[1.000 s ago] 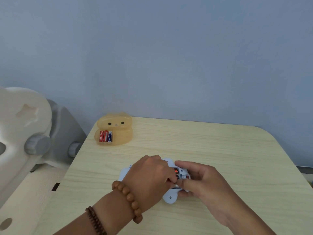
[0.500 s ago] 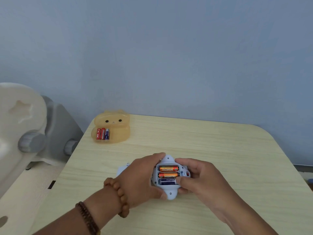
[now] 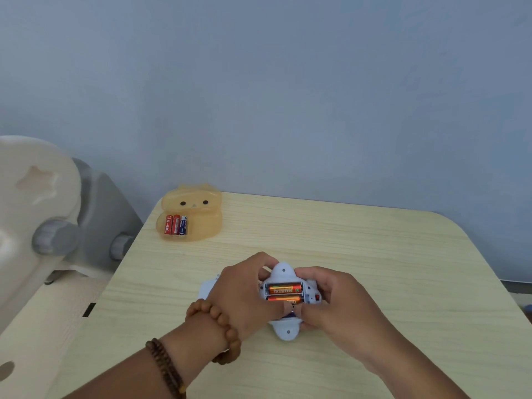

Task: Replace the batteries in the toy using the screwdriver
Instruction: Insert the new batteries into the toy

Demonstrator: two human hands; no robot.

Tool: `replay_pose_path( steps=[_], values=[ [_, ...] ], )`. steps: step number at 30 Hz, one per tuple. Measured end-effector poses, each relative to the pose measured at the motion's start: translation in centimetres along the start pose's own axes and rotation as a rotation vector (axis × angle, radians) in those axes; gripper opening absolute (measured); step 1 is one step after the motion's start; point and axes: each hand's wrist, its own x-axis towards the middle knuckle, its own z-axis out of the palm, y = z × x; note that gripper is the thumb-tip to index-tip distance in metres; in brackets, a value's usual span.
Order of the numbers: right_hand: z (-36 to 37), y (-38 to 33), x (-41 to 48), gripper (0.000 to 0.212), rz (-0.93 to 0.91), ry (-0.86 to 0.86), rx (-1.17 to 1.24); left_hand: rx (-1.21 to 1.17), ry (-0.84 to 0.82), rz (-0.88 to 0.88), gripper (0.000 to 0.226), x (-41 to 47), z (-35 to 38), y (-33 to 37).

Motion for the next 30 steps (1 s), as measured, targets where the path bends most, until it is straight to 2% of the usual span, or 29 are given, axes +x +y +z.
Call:
replay_pose_path(
  steps=[3, 7, 9, 11, 14, 17, 21, 26, 30],
  values=[
    [0.0, -0.5, 0.0, 0.044, -0.024, -0.046, -0.052, 0.067, -0.036, 0.039, 0.027, 0.2, -0.1, 0.1],
    [-0.8, -1.1, 0.3, 0.035, 0.000, -0.148, 0.083, 0.032, -0.050, -0.002, 0.041, 0.3, -0.6, 0.0],
    [-1.0, -1.5, 0.3, 0.036, 0.055, -0.127, 0.157, -0.014, -0.044, -0.054, 0.051, 0.2, -0.8, -0.2],
    [-0.9, -1.4, 0.4, 0.037, 0.072, -0.112, 0.160, -0.026, -0.058, -0.057, 0.049, 0.3, -0.9, -0.4],
    [-0.5, -1.6, 0.3, 0.029, 0.016, -0.123, 0.099, -0.019, -0.058, -0.055, 0.044, 0.3, -0.9, -0.4],
    [0.0, -1.6, 0.4, 0.033, -0.015, -0.092, 0.023, -0.052, -0.054, -0.086, 0.039, 0.4, -0.9, -0.5],
    [0.0, -1.7, 0.2, 0.029, 0.022, -0.111, 0.106, -0.089, -0.060, -0.112, 0.037, 0.4, -1.1, -0.6],
    [0.3, -1.4, 0.4, 0.027, 0.052, 0.015, 0.133, -0.070, -0.034, -0.111, 0.039, 0.3, -0.6, -0.1],
    [1.0, -1.2, 0.4, 0.019, 0.039, 0.086, 0.114, -0.102, 0.034, -0.146, 0.021, 0.4, -0.6, -0.1]
  ],
)
